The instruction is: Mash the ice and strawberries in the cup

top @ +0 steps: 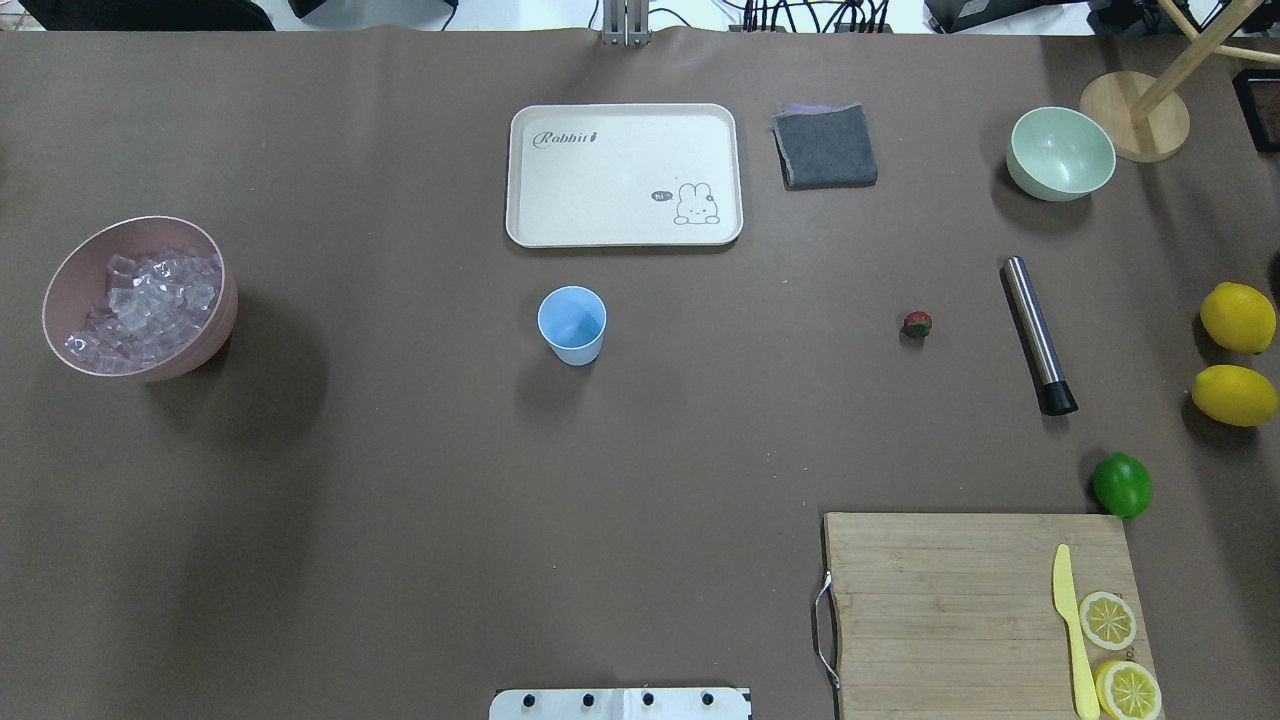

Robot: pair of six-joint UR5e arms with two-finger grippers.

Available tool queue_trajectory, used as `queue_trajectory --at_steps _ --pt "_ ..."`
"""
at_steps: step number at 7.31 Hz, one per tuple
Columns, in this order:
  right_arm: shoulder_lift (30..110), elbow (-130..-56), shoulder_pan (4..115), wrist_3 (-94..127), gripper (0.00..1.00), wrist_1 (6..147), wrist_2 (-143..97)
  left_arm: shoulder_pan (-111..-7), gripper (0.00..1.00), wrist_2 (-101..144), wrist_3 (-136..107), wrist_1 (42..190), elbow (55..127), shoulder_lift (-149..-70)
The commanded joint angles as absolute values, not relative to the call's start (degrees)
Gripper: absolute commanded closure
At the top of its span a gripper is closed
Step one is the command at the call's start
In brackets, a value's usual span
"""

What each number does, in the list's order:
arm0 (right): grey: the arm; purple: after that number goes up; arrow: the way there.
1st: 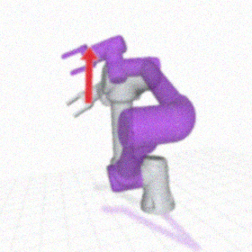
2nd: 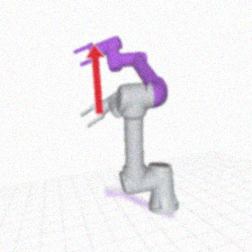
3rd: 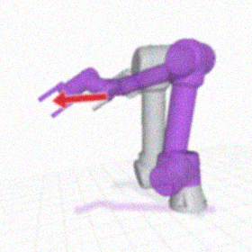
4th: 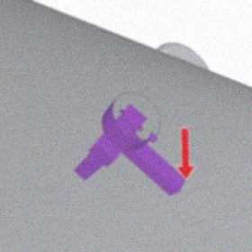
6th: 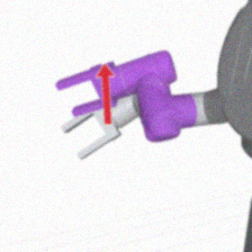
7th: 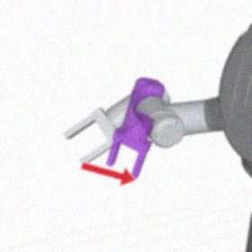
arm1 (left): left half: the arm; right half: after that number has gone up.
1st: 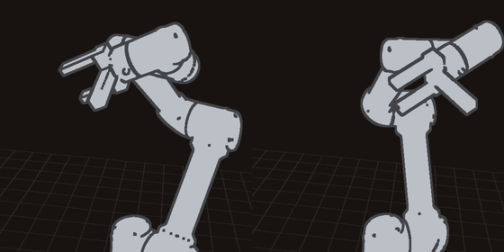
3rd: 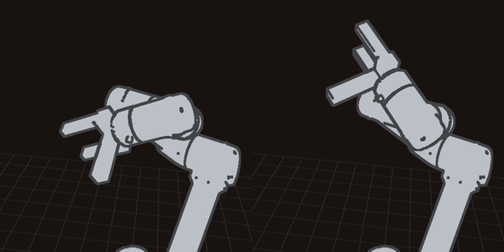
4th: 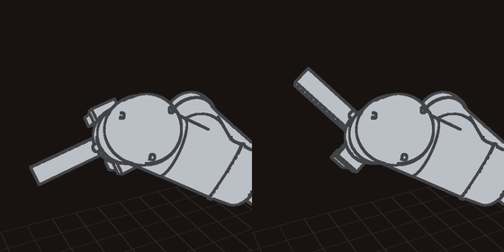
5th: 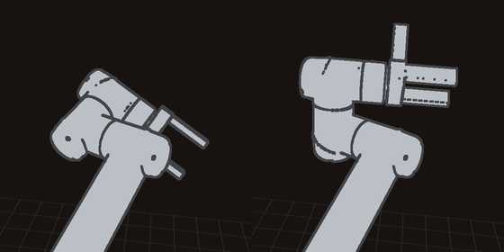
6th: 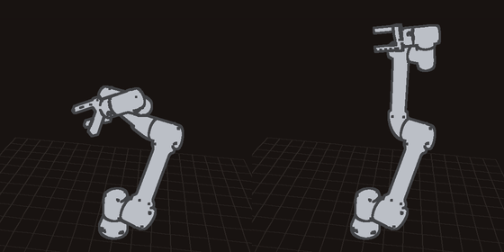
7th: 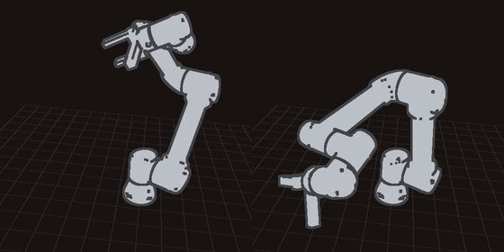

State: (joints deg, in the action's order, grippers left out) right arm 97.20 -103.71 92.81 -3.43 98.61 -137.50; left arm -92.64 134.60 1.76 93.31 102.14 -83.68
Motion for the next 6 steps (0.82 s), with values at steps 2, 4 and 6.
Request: queue_trajectory --at_steps 2,4,6 --pt "97.2 -103.7 92.8 -3.4 0.00 98.6 -137.5 -92.6 0.03 134.6 1.7 93.8 102.1 -83.7" --pt "97.2 -103.7 92.8 -3.4 0.00 98.6 -137.5 -92.6 0.03 134.6 1.5 93.7 102.2 -83.6" --pt "97.2 -103.7 92.8 -3.4 0.00 98.6 -137.5 -92.6 0.02 134.6 1.3 93.8 102.1 -83.6"
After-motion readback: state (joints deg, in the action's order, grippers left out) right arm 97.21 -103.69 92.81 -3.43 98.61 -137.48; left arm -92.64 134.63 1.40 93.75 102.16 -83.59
